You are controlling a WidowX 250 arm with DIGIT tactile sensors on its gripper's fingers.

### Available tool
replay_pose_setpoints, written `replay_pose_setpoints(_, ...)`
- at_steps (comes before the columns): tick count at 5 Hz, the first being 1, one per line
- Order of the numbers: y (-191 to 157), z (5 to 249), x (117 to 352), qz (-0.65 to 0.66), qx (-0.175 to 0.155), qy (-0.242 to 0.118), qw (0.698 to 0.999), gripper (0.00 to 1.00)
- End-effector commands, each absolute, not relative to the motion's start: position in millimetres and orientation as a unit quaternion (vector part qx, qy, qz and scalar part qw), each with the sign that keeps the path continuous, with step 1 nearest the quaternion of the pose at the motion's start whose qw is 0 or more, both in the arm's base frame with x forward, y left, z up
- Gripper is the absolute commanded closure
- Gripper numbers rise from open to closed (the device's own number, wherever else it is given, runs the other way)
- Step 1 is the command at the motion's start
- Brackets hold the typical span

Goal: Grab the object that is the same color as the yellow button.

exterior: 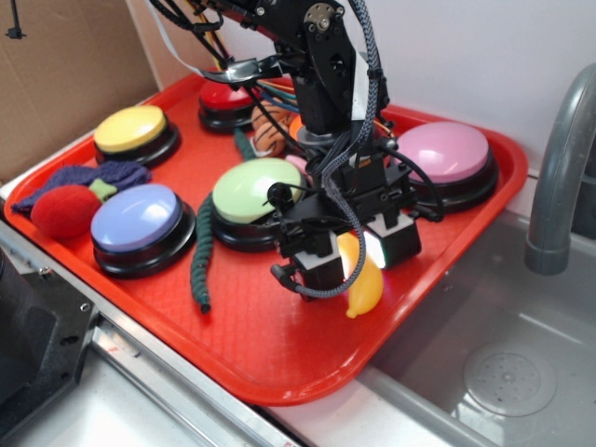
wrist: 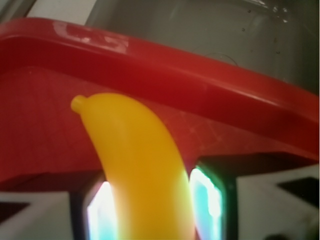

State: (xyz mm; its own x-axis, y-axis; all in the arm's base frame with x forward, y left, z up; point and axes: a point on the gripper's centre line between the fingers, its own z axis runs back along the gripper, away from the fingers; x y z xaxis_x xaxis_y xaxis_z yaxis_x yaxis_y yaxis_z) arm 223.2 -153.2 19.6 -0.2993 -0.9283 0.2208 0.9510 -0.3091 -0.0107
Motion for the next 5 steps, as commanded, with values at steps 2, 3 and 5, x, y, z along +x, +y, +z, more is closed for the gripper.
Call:
replay_pose_setpoints(2, -106.4, 130.5, 229.8, -0.58, -0.025, -0.007, 0.814, 1.0)
replay_pose_setpoints(3, -78.3, 157.9, 229.1, -0.474, -0.011, 0.012, 0.881, 1.0)
replay_pose_setpoints(5, -33.6, 177.2, 203.2, -0.239, 0.044, 0.037, 0.969, 1.0)
